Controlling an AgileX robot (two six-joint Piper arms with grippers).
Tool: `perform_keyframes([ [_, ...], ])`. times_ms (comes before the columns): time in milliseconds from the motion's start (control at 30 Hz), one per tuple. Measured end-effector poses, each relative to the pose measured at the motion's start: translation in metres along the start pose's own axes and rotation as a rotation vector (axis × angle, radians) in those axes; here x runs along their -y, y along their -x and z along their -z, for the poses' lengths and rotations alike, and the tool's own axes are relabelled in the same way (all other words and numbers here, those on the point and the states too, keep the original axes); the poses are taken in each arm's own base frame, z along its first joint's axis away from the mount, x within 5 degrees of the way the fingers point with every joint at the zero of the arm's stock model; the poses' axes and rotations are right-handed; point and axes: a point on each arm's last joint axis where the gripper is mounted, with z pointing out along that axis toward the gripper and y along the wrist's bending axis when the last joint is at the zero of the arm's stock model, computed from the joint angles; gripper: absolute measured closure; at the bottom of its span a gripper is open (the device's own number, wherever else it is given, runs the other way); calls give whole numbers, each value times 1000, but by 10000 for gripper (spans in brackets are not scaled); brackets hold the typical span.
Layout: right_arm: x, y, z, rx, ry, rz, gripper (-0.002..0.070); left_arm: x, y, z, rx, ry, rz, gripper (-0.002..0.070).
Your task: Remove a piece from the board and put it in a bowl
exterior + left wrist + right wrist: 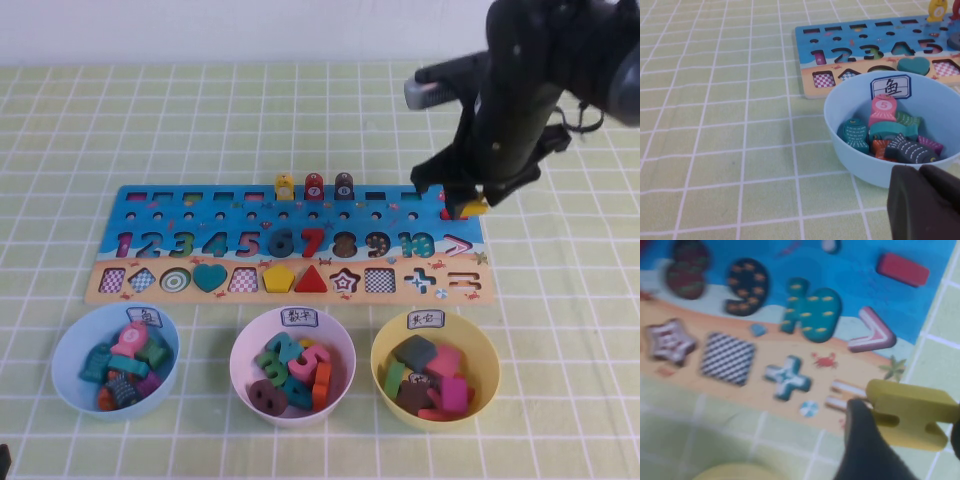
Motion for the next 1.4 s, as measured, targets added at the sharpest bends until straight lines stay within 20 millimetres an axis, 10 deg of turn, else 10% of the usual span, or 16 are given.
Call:
perform_keyframes([
  [367,-54,-68,79,37,202,201,363,0,0,0,0,0,0,680],
  [633,-73,-122,50,-143,173,242,363,0,0,0,0,0,0,680],
  [1033,-82,-112,7,-140,149,241,365,0,0,0,0,0,0,680],
  [1267,-82,-110,-18,-174,95,269,176,0,0,0,0,0,0,680],
  [1400,-81,-108,-11,-144,96,244,210,0,0,0,0,0,0,680],
])
